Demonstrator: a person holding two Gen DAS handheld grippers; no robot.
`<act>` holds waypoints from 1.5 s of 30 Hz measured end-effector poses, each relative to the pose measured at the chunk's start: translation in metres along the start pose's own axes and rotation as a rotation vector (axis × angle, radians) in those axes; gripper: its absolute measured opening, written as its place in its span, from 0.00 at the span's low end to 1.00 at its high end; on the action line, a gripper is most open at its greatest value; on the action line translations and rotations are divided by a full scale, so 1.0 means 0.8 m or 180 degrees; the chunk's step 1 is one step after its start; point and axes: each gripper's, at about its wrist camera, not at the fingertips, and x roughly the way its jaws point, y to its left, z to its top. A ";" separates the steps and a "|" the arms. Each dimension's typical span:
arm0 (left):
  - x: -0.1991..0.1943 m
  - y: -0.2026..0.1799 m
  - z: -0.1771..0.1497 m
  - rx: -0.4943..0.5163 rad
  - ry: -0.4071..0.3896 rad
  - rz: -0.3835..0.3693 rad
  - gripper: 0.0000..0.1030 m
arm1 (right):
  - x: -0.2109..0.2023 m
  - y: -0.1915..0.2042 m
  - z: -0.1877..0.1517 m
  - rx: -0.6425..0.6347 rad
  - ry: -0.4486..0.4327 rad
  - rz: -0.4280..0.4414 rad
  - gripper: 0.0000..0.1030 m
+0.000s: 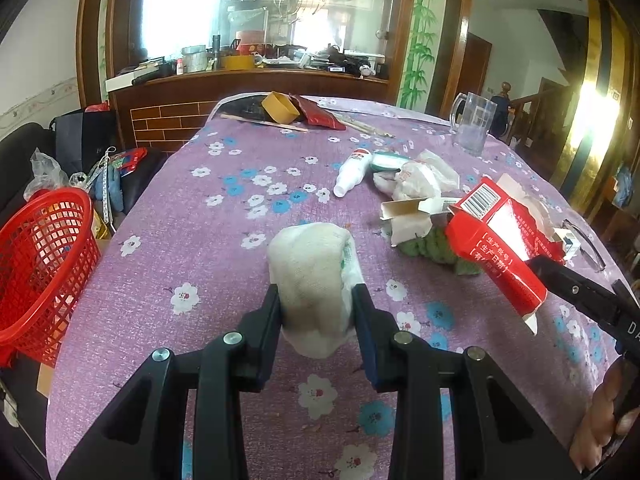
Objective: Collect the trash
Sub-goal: 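Lift the white tissue with the left gripper while the right holds the red carton, then carry tissue and carton over the red basket and open both grippers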
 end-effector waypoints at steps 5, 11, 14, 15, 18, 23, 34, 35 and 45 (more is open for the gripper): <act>0.003 -0.002 0.000 0.0025 0.0014 0.0032 0.33 | -0.002 0.000 -0.001 -0.0004 -0.0030 0.0029 0.05; 0.003 -0.001 -0.001 0.0019 0.0012 0.0050 0.33 | -0.002 -0.001 -0.001 -0.0004 -0.0029 0.0045 0.05; 0.003 -0.001 -0.001 0.0022 0.0017 0.0055 0.33 | -0.003 0.000 -0.001 -0.0017 -0.0042 0.0045 0.05; 0.003 -0.001 -0.001 0.0025 0.0019 0.0054 0.33 | -0.004 0.001 -0.001 -0.0026 -0.0046 0.0043 0.05; 0.003 -0.001 0.000 0.0018 0.0011 0.0054 0.33 | -0.004 0.002 -0.002 -0.0053 -0.0051 0.0034 0.05; 0.002 0.003 -0.001 -0.0007 -0.0007 0.0058 0.33 | -0.004 0.002 -0.002 -0.0064 -0.0058 0.0022 0.05; -0.005 -0.001 -0.002 0.0010 -0.0055 0.0022 0.33 | -0.006 0.008 -0.005 -0.0155 -0.0068 -0.0107 0.05; -0.006 -0.002 -0.002 0.0025 -0.0063 0.0003 0.33 | -0.005 0.008 -0.005 -0.0151 -0.0064 -0.0134 0.05; -0.038 0.017 -0.009 -0.0122 -0.0016 -0.0118 0.33 | -0.018 0.026 -0.018 -0.0101 -0.0019 -0.0196 0.05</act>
